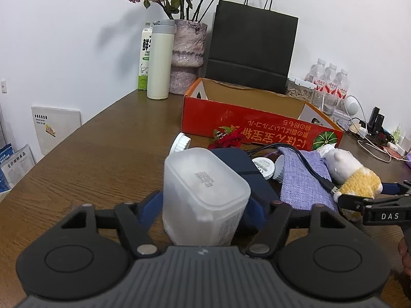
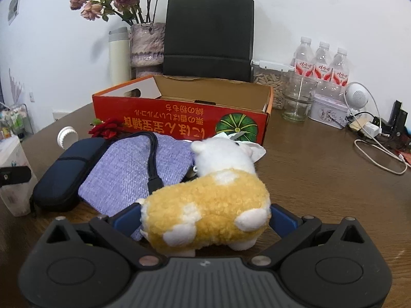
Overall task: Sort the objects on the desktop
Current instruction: 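Close the right tool on the plush sheep while the left tool closes on the white container, then carry the sheep with the right tool while the left tool carries the container into the cardboard box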
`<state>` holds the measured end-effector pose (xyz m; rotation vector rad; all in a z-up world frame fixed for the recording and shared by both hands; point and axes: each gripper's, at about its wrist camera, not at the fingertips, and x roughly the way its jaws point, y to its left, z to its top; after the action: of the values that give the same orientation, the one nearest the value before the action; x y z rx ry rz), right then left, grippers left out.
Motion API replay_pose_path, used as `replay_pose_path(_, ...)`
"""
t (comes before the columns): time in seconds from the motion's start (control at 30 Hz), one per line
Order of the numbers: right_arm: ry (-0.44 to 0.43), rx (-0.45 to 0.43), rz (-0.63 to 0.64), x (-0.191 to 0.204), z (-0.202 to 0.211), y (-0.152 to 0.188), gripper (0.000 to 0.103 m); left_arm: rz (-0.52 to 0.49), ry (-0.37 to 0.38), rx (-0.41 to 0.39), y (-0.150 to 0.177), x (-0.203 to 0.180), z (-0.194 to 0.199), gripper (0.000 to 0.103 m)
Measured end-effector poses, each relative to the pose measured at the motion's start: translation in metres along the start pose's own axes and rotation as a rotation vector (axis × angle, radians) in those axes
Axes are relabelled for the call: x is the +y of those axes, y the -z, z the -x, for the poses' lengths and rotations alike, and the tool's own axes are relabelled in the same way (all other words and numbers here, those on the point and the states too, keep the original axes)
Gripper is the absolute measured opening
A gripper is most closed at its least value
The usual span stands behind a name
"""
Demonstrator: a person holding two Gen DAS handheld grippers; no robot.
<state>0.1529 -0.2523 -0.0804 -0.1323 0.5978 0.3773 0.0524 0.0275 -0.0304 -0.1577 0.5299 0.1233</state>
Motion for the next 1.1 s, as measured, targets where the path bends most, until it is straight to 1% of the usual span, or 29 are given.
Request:
replay_pose_path(0.03,-0.004,-0.002,-0.002,-0.001,0.000,0.001,0.103,-0.001,-0.001,0.002,0.000,0.000,-0.001,0.065)
replay_pose_path(0.13,-0.013,-0.010,-0.010,-0.003,0.000,0.002,0.102,0.001,-0.001,0.000,0.000,0.000,-0.003,0.064)
replay_pose_path(0.33,-0.003,-0.047,-0.016,-0.002,0.009,0.005,0.094,0.002,-0.005,-0.008,0.000,0.000,-0.001,0.063)
replay_pose_path(0.43,0.011,-0.080,-0.023,0.000,0.017,0.006,0.092,0.001,-0.001,-0.027,-0.001,0.002,0.004,0.057)
replay_pose_path(0.47,0.011,-0.094,-0.031,-0.001,0.021,0.006,0.091,0.002,0.005,-0.033,-0.002,0.002,0.005,0.052)
replay_pose_path(0.5,0.011,-0.106,-0.038,-0.001,0.024,0.006,0.090,0.001,0.011,-0.039,-0.003,0.003,0.007,0.044)
replay_pose_path(0.53,0.011,-0.116,-0.044,-0.002,0.027,0.006,0.090,-0.006,0.014,-0.045,-0.004,0.002,0.008,0.042)
replay_pose_path(0.7,0.013,-0.150,-0.056,-0.003,0.038,0.006,0.089,0.003,0.026,-0.047,-0.006,0.005,0.009,0.041)
replay_pose_path(0.77,0.013,-0.168,-0.059,-0.003,0.043,0.005,0.089,0.009,0.033,-0.061,-0.008,0.007,0.012,0.041)
replay_pose_path(0.87,0.017,-0.206,-0.062,-0.004,0.052,0.000,0.089,0.008,0.043,-0.098,-0.017,0.007,0.017,0.041)
replay_pose_path(0.97,0.021,-0.249,-0.060,-0.004,0.059,-0.011,0.089,-0.003,0.073,-0.143,-0.035,0.004,0.019,0.041)
replay_pose_path(1.1,0.029,-0.324,-0.039,-0.004,0.059,-0.042,0.089,-0.018,0.126,-0.217,-0.072,-0.007,0.013,0.041)
